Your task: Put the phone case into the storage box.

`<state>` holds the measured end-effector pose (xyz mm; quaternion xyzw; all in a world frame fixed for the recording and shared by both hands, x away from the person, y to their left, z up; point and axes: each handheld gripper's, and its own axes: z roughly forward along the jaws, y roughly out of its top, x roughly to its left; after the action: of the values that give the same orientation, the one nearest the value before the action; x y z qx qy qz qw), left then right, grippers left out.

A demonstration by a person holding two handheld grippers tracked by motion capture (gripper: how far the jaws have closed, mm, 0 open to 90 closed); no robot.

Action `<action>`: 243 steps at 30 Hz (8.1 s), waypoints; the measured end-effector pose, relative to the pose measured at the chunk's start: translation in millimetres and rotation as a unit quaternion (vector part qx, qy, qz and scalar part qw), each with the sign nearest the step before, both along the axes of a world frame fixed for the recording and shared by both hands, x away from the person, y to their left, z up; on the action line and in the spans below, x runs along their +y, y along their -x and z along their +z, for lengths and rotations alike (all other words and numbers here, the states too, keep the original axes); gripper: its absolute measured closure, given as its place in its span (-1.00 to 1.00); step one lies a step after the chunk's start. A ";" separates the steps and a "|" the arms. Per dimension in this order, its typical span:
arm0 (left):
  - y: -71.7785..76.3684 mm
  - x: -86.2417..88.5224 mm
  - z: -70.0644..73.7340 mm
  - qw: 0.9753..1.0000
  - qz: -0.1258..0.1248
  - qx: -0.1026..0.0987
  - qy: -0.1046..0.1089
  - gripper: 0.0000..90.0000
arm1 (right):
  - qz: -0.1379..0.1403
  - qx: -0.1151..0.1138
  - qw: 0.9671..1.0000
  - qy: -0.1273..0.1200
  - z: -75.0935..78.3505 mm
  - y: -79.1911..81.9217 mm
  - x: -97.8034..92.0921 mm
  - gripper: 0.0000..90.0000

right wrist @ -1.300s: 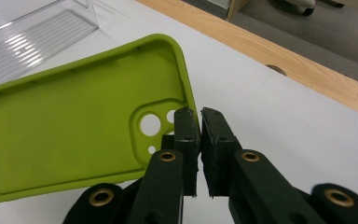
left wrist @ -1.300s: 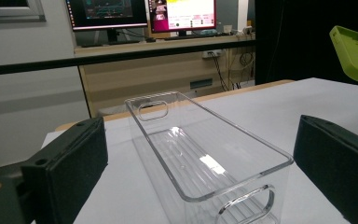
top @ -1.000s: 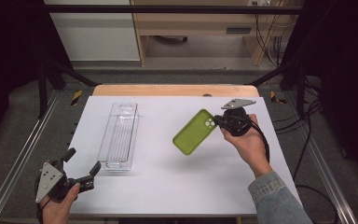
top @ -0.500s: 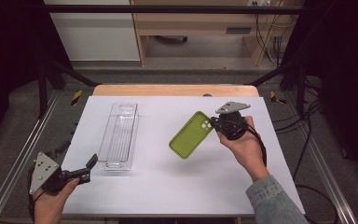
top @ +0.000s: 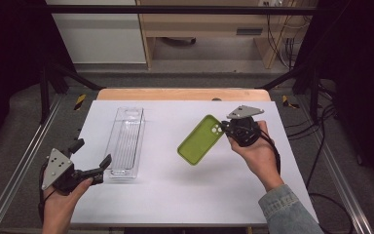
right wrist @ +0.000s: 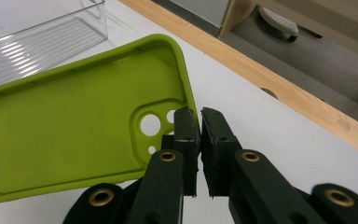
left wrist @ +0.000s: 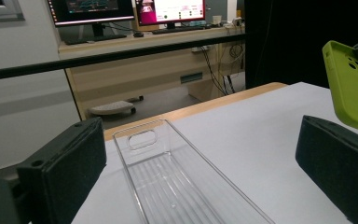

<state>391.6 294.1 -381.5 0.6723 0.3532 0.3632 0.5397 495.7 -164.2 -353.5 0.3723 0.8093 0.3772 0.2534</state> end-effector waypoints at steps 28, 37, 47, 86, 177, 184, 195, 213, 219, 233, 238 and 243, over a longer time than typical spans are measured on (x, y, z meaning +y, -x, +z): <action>-25.0 -48.1 16.5 0.998 -0.040 0.000 -0.037 -0.97 | 0.020 -0.030 0.999 0.030 4.6 20.4 30.3 0.90; -32.1 -82.0 18.9 0.995 -0.070 0.019 -0.066 -0.96 | 0.020 -0.032 0.999 0.032 -5.0 24.3 32.4 0.90; -32.5 -99.8 17.7 0.993 -0.093 0.028 -0.072 -0.95 | 0.021 -0.046 0.998 0.034 1.6 34.9 32.6 0.90; -58.0 -174.8 7.4 0.974 -0.158 0.117 -0.112 -0.11 | 0.052 -0.082 0.993 0.073 -2.8 44.9 68.9 0.89; -70.0 -183.1 24.7 0.982 -0.085 0.116 -0.124 0.93 | 0.019 -0.143 0.982 0.125 7.1 57.0 91.4 0.88; -71.2 -182.2 17.1 0.984 -0.063 0.114 -0.120 0.94 | 0.028 -0.126 0.988 0.086 6.4 57.7 90.8 0.70; -77.8 -172.8 12.1 0.986 -0.039 0.114 -0.112 0.94 | 0.029 -0.098 0.995 0.017 4.2 71.4 74.3 0.03; -75.6 -163.5 18.9 0.992 -0.036 0.085 -0.089 0.94 | -0.025 -0.140 0.981 -0.134 -21.5 72.2 0.4 -0.65; -70.6 -156.7 21.4 0.992 -0.036 0.083 -0.087 0.94 | -0.010 -0.133 0.979 -0.152 -40.0 71.4 -12.0 -0.82; -70.8 -129.7 38.8 0.995 -0.021 0.069 -0.072 0.94 | -0.037 -0.136 0.976 -0.166 -76.1 88.0 -49.0 -0.75; -72.3 -120.2 41.2 0.996 -0.012 0.062 -0.058 0.94 | -0.031 -0.133 0.977 -0.166 -90.3 93.6 -60.8 -0.66; -72.6 -109.7 46.6 0.997 0.001 0.063 -0.045 0.95 | -0.036 -0.120 0.978 -0.166 -107.9 98.2 -71.3 -0.75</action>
<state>464.2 184.4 -334.9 0.7173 0.3703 0.3363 0.4851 397.4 -235.5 -461.5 0.3897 0.6855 0.5388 0.2965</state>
